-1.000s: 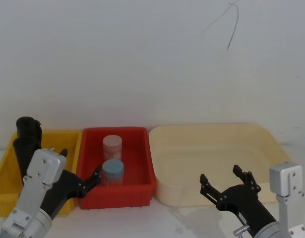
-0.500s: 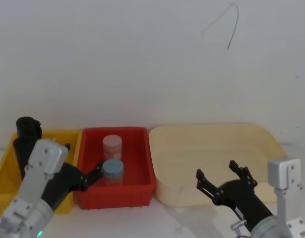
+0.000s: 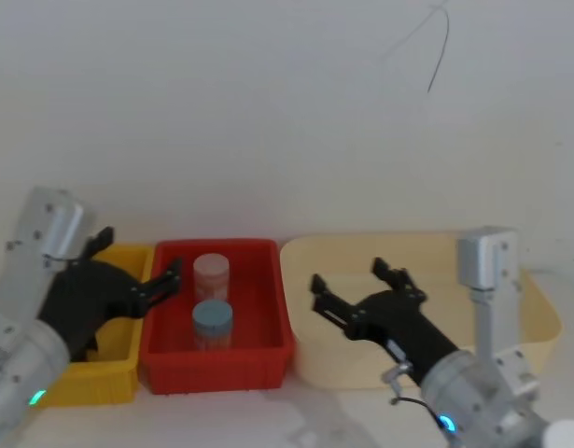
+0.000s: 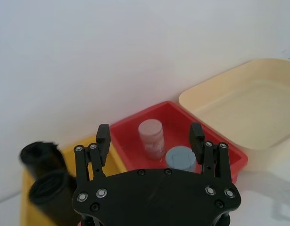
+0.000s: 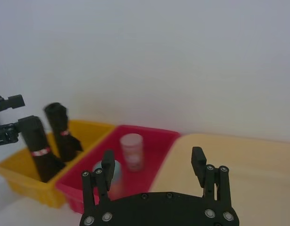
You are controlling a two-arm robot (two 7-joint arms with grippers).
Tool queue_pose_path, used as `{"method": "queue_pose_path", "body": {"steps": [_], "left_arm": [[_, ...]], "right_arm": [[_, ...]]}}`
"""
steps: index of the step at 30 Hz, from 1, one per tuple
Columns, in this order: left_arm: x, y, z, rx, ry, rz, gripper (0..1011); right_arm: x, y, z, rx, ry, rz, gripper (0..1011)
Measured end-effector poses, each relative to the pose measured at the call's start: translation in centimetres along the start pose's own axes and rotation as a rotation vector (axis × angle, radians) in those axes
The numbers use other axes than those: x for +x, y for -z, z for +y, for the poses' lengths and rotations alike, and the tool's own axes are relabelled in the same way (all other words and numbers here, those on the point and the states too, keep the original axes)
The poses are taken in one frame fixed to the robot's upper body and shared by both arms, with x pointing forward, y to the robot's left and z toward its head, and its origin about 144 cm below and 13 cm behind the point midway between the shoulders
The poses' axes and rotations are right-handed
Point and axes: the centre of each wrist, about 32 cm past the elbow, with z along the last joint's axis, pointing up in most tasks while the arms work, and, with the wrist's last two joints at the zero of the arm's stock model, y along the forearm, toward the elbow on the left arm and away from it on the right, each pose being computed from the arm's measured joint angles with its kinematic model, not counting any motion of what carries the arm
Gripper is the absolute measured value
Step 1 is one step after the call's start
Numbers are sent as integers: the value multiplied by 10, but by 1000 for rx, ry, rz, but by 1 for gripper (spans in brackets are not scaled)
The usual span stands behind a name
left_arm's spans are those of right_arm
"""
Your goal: Pick up the garbage bag with the one hand and transfer it to the other hand.
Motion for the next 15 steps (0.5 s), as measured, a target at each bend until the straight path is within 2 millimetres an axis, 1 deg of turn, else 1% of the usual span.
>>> {"method": "queue_pose_path", "body": {"steps": [1,3,4,7,9,10,12,13,15], "left_arm": [[1,-2,3,9,-4,6,1001],[7,-10,17,27,-22,22,1001],[7,-10,17,27,-22,22,1001],[16,-13,34,50,-48,42,1001],[22,-12,45,64,-66,58,1001],[24,-12,49,70,-69,65,1001],[29,-10,56,79,-79,75,1001],[34,-7,64,90,-87,84,1001],[41,-3,74,106,-97,92,1001]], "right_arm": [[-4,-3,4,-3,-14,7,1001],[-9,-5,9,-8,-27,13,1001],[-14,-7,14,-15,-40,21,1001],[-24,-9,22,-32,-62,35,1001],[-28,-9,26,-39,-70,40,1001],[-34,-9,30,-46,-79,42,1001],[-39,-9,34,-54,-85,43,1001],[-41,-9,36,-57,-88,43,1001],[-49,-8,41,-70,-96,39,1001]]}}
